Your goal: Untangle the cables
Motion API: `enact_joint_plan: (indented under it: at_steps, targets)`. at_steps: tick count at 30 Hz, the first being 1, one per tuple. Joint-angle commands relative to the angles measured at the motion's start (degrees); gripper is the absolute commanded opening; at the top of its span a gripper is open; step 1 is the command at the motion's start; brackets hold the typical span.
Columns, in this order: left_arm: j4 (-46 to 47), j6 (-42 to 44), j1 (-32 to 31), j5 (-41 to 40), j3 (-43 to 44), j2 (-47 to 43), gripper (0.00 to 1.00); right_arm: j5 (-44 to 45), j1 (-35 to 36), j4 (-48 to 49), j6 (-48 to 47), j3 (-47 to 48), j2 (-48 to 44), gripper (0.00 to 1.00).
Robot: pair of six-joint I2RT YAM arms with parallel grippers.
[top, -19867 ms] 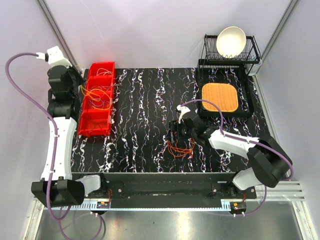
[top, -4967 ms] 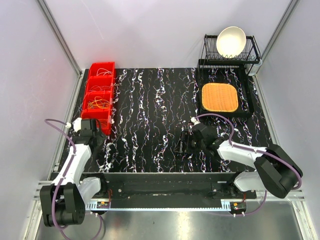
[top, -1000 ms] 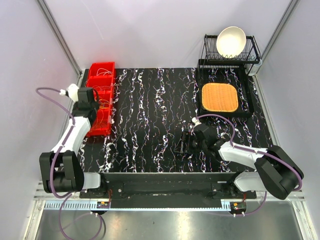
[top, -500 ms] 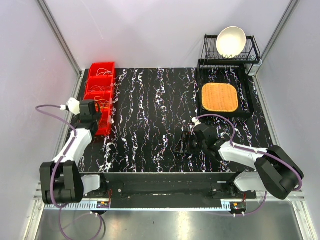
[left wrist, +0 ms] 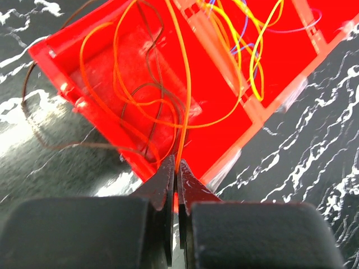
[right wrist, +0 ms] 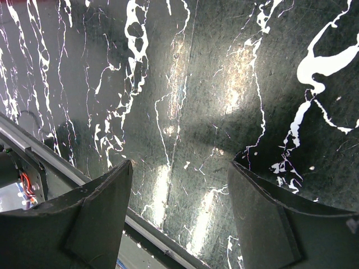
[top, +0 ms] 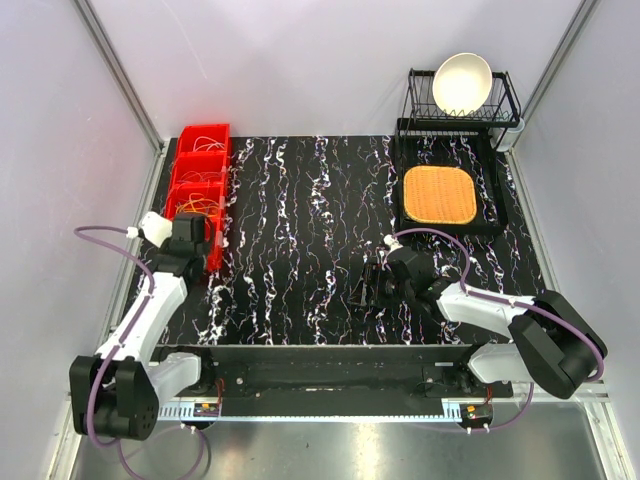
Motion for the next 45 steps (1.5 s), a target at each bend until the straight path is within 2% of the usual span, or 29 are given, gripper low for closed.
enact_joint_plan:
  at_steps: [1,9,13,16,19,22,24,26,27,29,31,35,45]
  targets:
    - [-4.2,-3.7,-3.0,-7.4,1.8,-3.8,0.00,-0.4,-0.5,1.0,-0.1,0.9,0.7,0.74]
    - [-12.2,-10.2,-4.1,-9.5,1.3,-5.0,0.00,-0.5,-0.5,1.0,-0.1,0.9,0.9,0.74]
    - [-11.8,-9.9,-4.1,-9.2,1.0,-5.4,0.00,-0.6,-0.4,1.0,-0.2,0.9,0.8,0.74]
    - [-7.7,-6.0,-4.2,-7.7,1.2,-3.9,0.01,-0.6,-0.4,1.0,-0.2,0.9,0.8,0.74]
    - [-3.5,-2.1,-4.2,-7.0,2.2,-0.8,0.08,-0.6,-0.5,1.0,-0.2,0.9,0.9,0.74]
    - [-2.7,1.8,-4.1,-6.3,5.3,3.0,0.28,-0.6,-0.5,1.0,-0.2,0.9,0.8,0.74]
    - [-2.9,3.5,-4.1,-4.7,8.5,4.8,0.51,-0.6,-0.4,1.0,-0.3,0.9,0.7,0.74]
    - [-3.0,5.4,-4.2,-3.9,10.1,5.0,0.66,-0.6,-0.4,1.0,-0.3,0.9,0.8,0.74]
    - [-3.0,6.2,-4.3,-3.9,11.5,4.6,0.80,-0.6,-0.4,1.0,-0.3,0.9,0.7,0.74]
    - [-3.3,9.4,-4.2,-3.7,12.9,4.4,0.93,-0.5,-0.5,1.0,-0.2,0.9,0.7,0.74]
    - [-5.4,12.6,-4.3,-3.2,16.1,4.5,0.98,-0.6,-0.4,1.0,-0.2,0.9,0.7,0.74]
    - [-9.1,16.4,-4.4,-0.7,20.5,4.0,0.99,-0.5,-0.5,1.0,-0.1,0.9,0.6,0.74]
    - [-16.2,24.2,-5.9,12.9,17.2,-1.0,0.99,-1.0,-0.5,0.6,-0.4,1.3,0.3,0.74]
